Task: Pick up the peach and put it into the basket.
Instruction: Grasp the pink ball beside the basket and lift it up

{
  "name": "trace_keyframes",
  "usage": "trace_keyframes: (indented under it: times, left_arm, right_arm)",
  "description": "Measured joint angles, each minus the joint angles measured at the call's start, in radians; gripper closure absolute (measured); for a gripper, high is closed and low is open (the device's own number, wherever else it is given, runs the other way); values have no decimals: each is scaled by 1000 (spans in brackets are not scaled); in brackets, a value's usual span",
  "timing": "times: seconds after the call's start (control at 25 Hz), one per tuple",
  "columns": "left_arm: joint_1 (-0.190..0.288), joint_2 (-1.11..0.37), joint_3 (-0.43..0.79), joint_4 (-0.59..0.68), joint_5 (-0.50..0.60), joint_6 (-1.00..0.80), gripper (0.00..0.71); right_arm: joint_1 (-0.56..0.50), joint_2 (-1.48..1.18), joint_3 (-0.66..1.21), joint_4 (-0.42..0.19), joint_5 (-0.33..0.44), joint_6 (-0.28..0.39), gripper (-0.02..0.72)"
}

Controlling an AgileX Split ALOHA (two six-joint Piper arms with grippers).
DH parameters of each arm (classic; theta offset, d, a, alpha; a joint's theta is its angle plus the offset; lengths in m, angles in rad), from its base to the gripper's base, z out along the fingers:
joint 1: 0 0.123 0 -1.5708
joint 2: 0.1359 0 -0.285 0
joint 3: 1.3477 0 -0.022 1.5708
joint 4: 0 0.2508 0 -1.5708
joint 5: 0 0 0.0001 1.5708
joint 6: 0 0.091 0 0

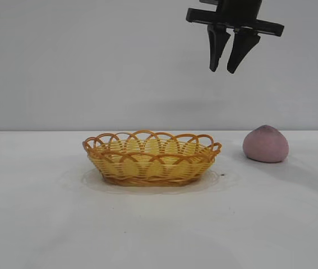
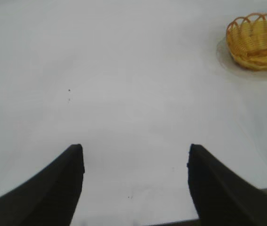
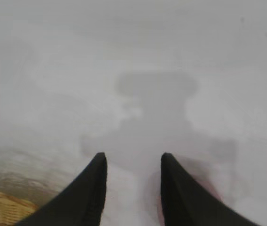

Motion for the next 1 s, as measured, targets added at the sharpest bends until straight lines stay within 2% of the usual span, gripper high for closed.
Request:
trace_keyframes:
  times: [0.32,0.52,0.64,0.76,0.88,0.96,1.0]
  left_arm:
    - [7,0,0,0,2,0,289]
    - [77,-1,0,0,2,0,289]
    - [99,-1,0,2,2,0,289]
    - [100,-1,0,2,2,0,289]
    - [100,-1,0,2,2,0,289]
    - [100,-1,0,2,2,0,289]
    - [100,-1,0,2,2,0,289]
  right_arm:
    - [-58,0,70,-8,57,4,484]
    - [-58,0,170,22,53,1,484]
    - [-58,0,222,33,15,-6,484]
    - [-58,15,261,39,-64,-33,484]
    - [-58,53,268,41,-116,-63,641]
    - [-58,54,268,36,-126,-63,703]
    - [-58,43,268,36,-133,-63,703]
